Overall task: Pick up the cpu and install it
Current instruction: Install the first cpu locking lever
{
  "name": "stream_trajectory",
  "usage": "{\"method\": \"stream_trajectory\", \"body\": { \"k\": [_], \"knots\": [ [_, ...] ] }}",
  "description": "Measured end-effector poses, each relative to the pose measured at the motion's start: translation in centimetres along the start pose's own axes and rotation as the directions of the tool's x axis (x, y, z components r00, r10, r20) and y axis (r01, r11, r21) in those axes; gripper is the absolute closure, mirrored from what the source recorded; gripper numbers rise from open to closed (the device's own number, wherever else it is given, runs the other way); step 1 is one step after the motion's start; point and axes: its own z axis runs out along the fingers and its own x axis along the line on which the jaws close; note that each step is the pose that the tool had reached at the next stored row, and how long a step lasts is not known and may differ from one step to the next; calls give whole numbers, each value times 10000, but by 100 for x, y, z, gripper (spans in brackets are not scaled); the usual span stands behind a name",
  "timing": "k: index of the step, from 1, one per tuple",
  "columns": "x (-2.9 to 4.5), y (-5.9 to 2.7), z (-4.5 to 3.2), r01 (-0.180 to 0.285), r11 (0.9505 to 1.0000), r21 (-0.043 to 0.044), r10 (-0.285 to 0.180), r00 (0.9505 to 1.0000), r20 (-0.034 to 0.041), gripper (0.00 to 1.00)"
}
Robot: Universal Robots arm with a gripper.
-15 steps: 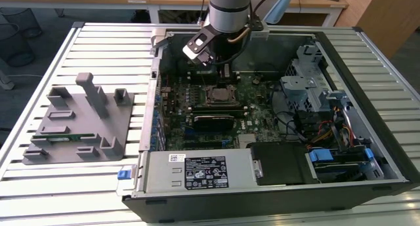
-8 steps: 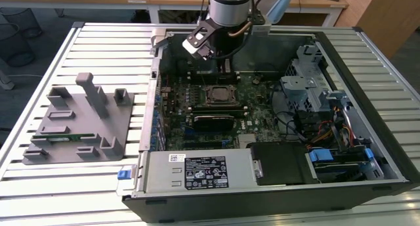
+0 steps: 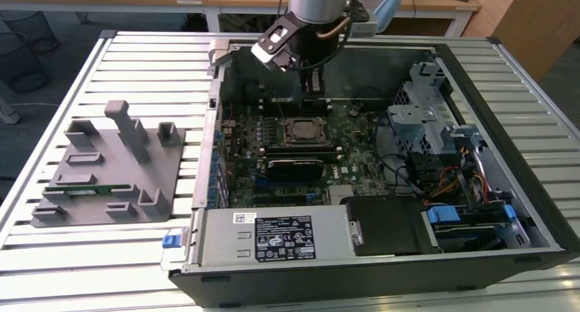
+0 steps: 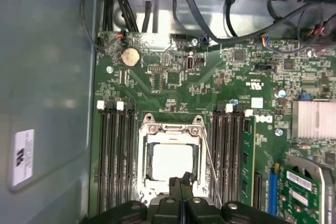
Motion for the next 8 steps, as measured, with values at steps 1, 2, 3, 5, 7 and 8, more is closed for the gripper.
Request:
{"method": "stream_trajectory", "body": {
  "k": [1, 2, 3, 5, 7, 8],
  "knots": [
    [0, 0, -4, 2, 10000, -1, -2, 10000, 11, 89],
    [0, -2, -3, 10, 10000, -2, -10, 10000, 17, 89],
    [0, -6, -4, 110, 9999, -3, -110, 9999, 18, 89],
    [0, -6, -3, 482, 9988, -7, -482, 9988, 13, 89],
    [0, -6, -1, 840, 9965, -13, -840, 9965, 7, 89],
    [0, -6, 0, 1018, 9948, -15, -1018, 9948, 3, 89]
  ]
}}
